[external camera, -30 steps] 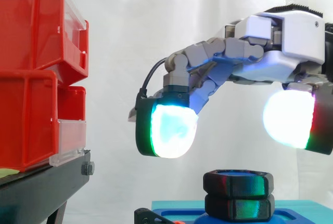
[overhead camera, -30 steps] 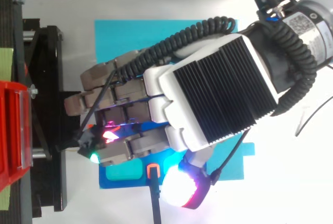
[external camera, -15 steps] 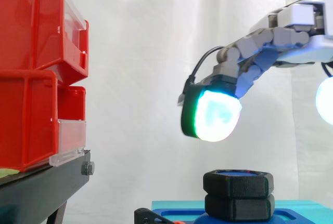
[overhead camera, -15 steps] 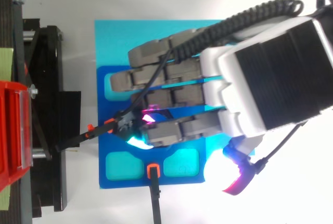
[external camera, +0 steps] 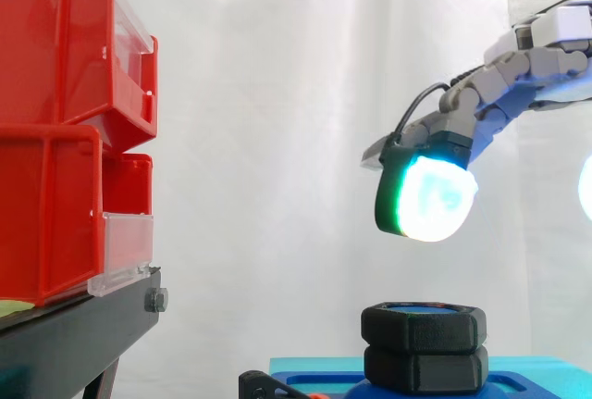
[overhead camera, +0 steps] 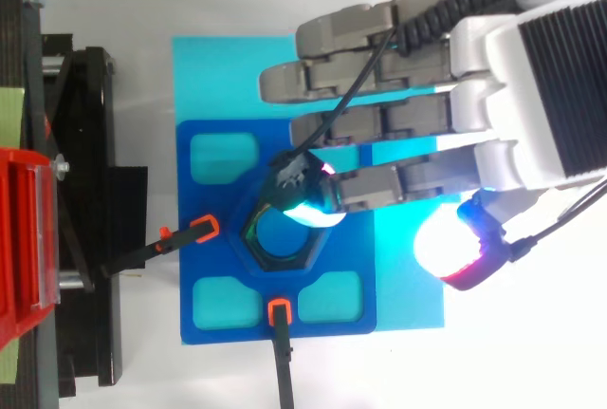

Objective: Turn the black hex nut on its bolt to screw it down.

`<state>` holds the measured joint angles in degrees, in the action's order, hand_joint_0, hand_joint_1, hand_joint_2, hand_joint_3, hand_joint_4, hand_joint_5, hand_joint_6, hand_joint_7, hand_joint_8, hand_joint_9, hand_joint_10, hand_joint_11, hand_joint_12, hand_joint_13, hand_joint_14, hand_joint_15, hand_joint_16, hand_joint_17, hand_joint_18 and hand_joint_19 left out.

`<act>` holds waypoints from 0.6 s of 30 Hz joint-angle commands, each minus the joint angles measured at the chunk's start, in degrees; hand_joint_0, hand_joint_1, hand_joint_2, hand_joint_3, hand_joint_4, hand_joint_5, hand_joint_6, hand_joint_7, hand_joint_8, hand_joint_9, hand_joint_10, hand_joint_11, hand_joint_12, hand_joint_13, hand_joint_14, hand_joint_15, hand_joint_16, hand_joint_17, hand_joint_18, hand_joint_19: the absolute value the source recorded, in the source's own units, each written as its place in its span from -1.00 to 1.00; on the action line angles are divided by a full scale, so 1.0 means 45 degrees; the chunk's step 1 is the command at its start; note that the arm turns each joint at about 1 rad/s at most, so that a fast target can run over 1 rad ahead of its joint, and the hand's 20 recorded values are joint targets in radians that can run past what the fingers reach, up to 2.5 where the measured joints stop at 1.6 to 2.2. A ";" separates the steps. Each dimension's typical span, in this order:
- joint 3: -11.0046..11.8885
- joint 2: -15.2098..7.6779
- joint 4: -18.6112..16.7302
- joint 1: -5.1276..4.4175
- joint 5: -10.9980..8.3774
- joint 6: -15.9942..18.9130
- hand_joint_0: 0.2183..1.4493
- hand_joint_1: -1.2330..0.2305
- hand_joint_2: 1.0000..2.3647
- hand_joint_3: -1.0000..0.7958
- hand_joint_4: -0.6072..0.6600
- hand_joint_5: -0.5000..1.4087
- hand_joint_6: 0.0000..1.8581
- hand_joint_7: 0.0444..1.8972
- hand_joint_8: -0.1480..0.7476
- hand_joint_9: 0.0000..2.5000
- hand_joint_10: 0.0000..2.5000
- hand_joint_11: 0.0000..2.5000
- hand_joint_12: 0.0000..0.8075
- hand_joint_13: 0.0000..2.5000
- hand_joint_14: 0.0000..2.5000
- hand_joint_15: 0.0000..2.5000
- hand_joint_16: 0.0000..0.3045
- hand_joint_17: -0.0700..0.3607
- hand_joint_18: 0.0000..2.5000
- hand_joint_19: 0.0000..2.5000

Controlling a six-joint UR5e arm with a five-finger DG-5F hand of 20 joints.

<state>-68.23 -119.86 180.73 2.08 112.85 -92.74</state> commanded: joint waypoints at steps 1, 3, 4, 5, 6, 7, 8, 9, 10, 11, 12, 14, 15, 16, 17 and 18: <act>-0.0268 0.0326 0.0696 0.0066 -0.0136 0.0159 -0.43 -0.04 -0.99 -0.35 0.02 -0.75 -0.46 -0.36 -0.24 -0.70 -1.00 -1.00 -0.20 -0.97 -1.00 -1.00 -0.68 -0.17 -1.00 -0.89; -0.0483 0.0424 0.0696 0.0066 -0.0253 0.0316 -0.43 -0.04 -0.99 -0.35 0.00 -0.76 -0.46 -0.36 -0.26 -0.75 -1.00 -1.00 -0.19 -1.00 -1.00 -1.00 -0.69 -0.17 -1.00 -0.88; -0.0718 0.0541 0.0677 0.0066 -0.0390 0.0452 -0.44 -0.04 -0.99 -0.36 -0.01 -0.77 -0.46 -0.36 -0.28 -0.79 -1.00 -1.00 -0.20 -1.00 -1.00 -1.00 -0.70 -0.20 -1.00 -0.89; -0.1284 0.0678 0.0501 0.0066 -0.0585 0.0706 -0.44 -0.04 -0.99 -0.37 -0.02 -0.77 -0.46 -0.37 -0.28 -0.81 -1.00 -1.00 -0.21 -1.00 -1.00 -1.00 -0.70 -0.20 -1.00 -0.89; -0.1440 0.0678 0.0384 0.0066 -0.0605 0.0765 -0.45 -0.04 -0.99 -0.37 -0.02 -0.77 -0.46 -0.36 -0.28 -0.82 -1.00 -1.00 -0.21 -1.00 -1.00 -1.00 -0.70 -0.20 -1.00 -0.88; -0.1577 0.0736 0.0267 0.0066 -0.0605 0.0823 -0.45 -0.03 -0.99 -0.37 -0.03 -0.77 -0.46 -0.37 -0.29 -0.83 -1.00 -1.00 -0.20 -1.00 -1.00 -1.00 -0.70 -0.20 -1.00 -0.88; -0.1831 0.0756 0.0013 0.0066 -0.0605 0.0941 -0.45 -0.03 -0.99 -0.37 -0.04 -0.78 -0.46 -0.37 -0.29 -0.84 -1.00 -1.00 -0.20 -1.00 -1.00 -1.00 -0.71 -0.21 -1.00 -0.88; -0.2007 0.0795 -0.0280 0.0066 -0.0625 0.1116 -0.45 -0.03 -0.99 -0.37 -0.04 -0.78 -0.46 -0.38 -0.29 -0.84 -1.00 -1.00 -0.20 -1.00 -1.00 -1.00 -0.71 -0.21 -1.00 -0.88; -0.2046 0.0775 -0.0378 0.0066 -0.0625 0.1214 -0.45 -0.03 -0.99 -0.37 -0.04 -0.79 -0.46 -0.38 -0.26 -0.85 -1.00 -1.00 -0.20 -1.00 -1.00 -1.00 -0.71 -0.21 -1.00 -0.88; -0.2065 0.0775 -0.0456 0.0066 -0.0625 0.1468 -0.45 -0.02 -0.99 -0.38 -0.04 -0.79 -0.46 -0.39 -0.24 -0.87 -1.00 -1.00 -0.20 -1.00 -1.00 -1.00 -0.71 -0.21 -1.00 -0.87; -0.2046 0.0775 -0.0475 0.0066 -0.0625 0.1605 -0.46 0.00 -0.99 -0.38 -0.05 -0.79 -0.46 -0.38 -0.25 -0.88 -1.00 -1.00 -0.20 -1.00 -1.00 -1.00 -0.71 -0.21 -1.00 -0.86; -0.2046 0.0775 -0.0515 0.0046 -0.0605 0.2191 -0.49 0.01 -1.00 -0.40 -0.04 -0.79 -0.46 -0.38 -0.23 -0.90 -1.00 -1.00 -0.19 -1.00 -1.00 -1.00 -0.70 -0.20 -1.00 -0.86; -0.2046 0.0775 -0.0632 0.0007 -0.0625 0.2738 -0.49 0.01 -1.00 -0.41 -0.05 -0.79 -0.46 -0.39 -0.23 -0.91 -1.00 -1.00 -0.19 -1.00 -1.00 -1.00 -0.70 -0.19 -1.00 -0.86; -0.2046 0.0756 -0.0671 -0.0012 -0.0625 0.2991 -0.49 0.01 -1.00 -0.41 -0.05 -0.79 -0.46 -0.39 -0.24 -0.91 -1.00 -1.00 -0.18 -1.00 -1.00 -1.00 -0.70 -0.19 -1.00 -0.85; -0.2065 0.0756 -0.0866 -0.0032 -0.0625 0.3851 -0.48 0.00 -0.99 -0.40 -0.07 -0.79 -0.46 -0.39 -0.25 -0.90 -1.00 -1.00 -0.21 -1.00 -1.00 -1.00 -0.70 -0.20 -1.00 -0.86; -0.2046 0.0756 -0.0905 -0.0032 -0.0625 0.4085 -0.47 0.00 -1.00 -0.39 -0.07 -0.79 -0.46 -0.39 -0.26 -0.90 -1.00 -1.00 -0.21 -1.00 -1.00 -1.00 -0.70 -0.20 -1.00 -0.86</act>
<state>-77.39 -116.43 177.75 2.11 110.07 -81.10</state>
